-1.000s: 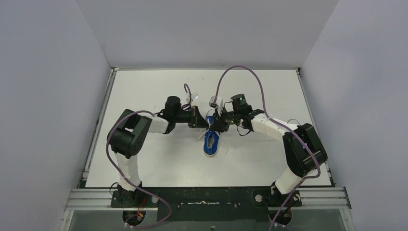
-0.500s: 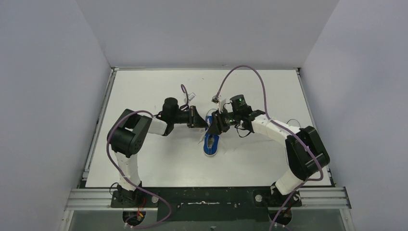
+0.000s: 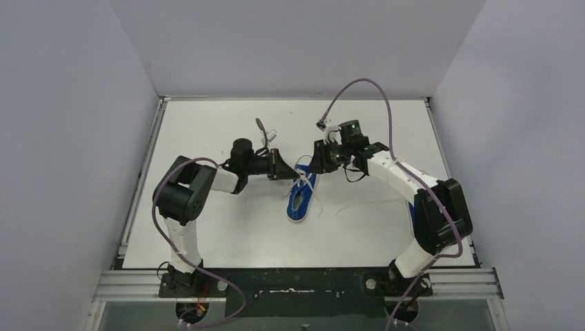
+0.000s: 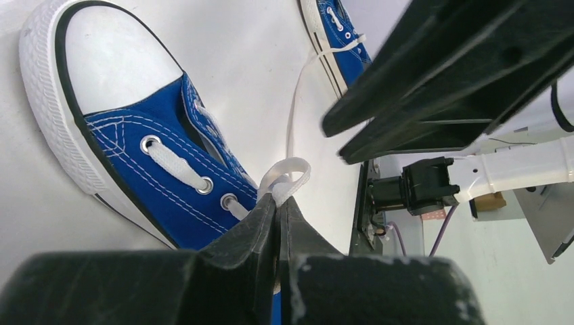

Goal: Tie the shoes
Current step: Cross the shoelace with the shoelace.

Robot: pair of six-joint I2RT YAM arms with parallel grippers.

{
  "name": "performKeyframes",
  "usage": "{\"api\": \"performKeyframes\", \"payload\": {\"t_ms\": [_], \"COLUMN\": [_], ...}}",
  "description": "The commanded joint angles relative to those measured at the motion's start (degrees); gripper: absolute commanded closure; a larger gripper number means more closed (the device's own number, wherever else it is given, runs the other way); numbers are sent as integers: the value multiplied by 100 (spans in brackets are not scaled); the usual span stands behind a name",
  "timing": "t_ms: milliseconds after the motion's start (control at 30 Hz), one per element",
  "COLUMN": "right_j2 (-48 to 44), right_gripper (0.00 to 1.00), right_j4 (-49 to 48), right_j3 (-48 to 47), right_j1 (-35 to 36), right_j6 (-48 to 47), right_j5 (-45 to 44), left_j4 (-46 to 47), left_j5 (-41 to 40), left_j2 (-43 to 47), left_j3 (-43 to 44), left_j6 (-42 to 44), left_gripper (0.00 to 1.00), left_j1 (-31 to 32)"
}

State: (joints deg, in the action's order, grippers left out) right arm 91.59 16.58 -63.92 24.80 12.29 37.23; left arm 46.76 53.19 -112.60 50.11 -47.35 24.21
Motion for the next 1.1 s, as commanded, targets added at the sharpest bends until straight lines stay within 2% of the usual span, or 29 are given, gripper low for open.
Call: {"api": "performKeyframes", "payload": {"t_ms": [0,100,167,300,367,533,667,733,1067], "right_j2": [465,920,1190,1702,1755,1608,1612,1644,1538], "right_gripper": [77,76,76,75,75,77,81,82,83], "right_j4": [-306,-482,-499,-447,-616,-1152,-919,-497,-563], "right_j3": [-406,-572,-782,-1175,-1173,-773,-786,-896,-694], "right_j1": [-136,-252,-249,-279,-280,-344,-406,-406,-419], "right_j6": [237,307,19,-336,-420,-404,-497,-869,-847], "right_j5": [-155,92,252,1144,1656,2277,2673,2741,2770], "left_j4": [413,306,304,289,284,248,75,-37,-45], "left_j5": [68,103,144,187,185,211,282,319,290], "left_j2": [30,42,42,23,8,-7,26,32,16], "left_j3": [122,119,105,87,95,136,210,264,324], "left_j6": [137,205,233,267,271,312,425,485,479], "left_gripper": [100,100,100,100,100,100,100,100,100], "left_j1": [-54,-56,-56,-56,-65,-114,-143,-142,-145]}}
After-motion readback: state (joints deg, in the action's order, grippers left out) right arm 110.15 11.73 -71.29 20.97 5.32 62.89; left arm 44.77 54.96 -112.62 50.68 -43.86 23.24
